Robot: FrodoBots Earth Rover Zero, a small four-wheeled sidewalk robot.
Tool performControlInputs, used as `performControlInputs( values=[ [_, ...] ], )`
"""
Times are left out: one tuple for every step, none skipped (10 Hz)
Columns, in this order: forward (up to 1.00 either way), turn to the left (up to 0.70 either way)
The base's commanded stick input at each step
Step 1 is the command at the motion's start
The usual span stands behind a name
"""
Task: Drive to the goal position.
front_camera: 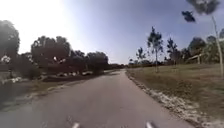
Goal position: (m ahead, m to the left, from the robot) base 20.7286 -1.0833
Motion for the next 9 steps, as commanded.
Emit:
performControlInputs(
  values=[
    [0.98, 0.0],
    [0.98, 0.0],
    [0.97, 0.0],
    [0.96, 0.0],
    [0.96, 0.0],
    [0.95, 0.0],
    [0.95, 0.0],
    [0.95, 0.0],
    [0.95, 0.0]
  ],
)
